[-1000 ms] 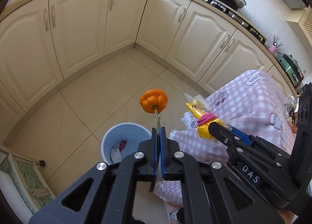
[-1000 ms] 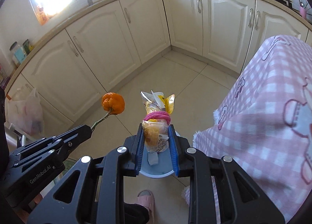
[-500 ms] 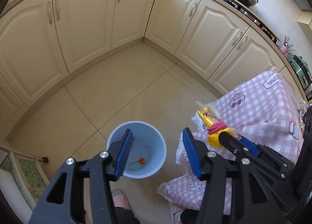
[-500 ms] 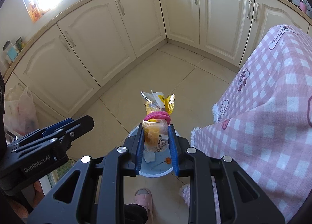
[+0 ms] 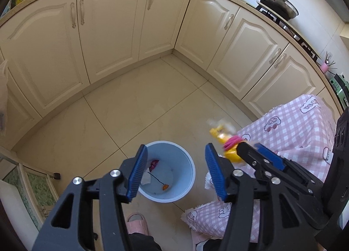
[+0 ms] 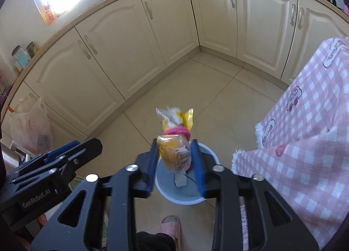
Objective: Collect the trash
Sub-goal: 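Carry peel and yellow wrapper over the bucket and open both tools, then grasp the orange peel half with the left tool while the right grasps the clear plastic bag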
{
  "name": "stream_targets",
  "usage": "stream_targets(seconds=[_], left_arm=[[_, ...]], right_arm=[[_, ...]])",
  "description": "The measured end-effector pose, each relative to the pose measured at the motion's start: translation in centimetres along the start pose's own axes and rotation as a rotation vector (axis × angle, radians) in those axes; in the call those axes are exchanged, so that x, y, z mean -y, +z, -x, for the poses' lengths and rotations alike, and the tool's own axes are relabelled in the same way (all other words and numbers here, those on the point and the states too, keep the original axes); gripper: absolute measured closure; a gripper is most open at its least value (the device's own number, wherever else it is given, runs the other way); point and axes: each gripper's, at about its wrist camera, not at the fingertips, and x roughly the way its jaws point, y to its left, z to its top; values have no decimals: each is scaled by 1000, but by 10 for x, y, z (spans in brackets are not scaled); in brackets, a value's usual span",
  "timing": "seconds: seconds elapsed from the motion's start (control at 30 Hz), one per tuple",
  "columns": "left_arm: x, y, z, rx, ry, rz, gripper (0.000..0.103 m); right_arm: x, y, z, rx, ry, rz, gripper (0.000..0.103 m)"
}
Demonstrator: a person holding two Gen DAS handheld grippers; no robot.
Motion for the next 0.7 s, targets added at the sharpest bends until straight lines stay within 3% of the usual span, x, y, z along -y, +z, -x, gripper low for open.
stream_targets(seconds=[0.2, 0.4, 0.7], left_arm=[[8, 1, 17, 27, -11, -19, 48], [42, -3, 39, 50, -52, -63, 48], [156, -27, 88, 112, -202, -232, 41]], right_arm=[[0, 2, 19, 36, -14, 20, 61], [22, -4, 68, 109, -63, -1, 61], [93, -24, 172, 278, -196, -92, 58]])
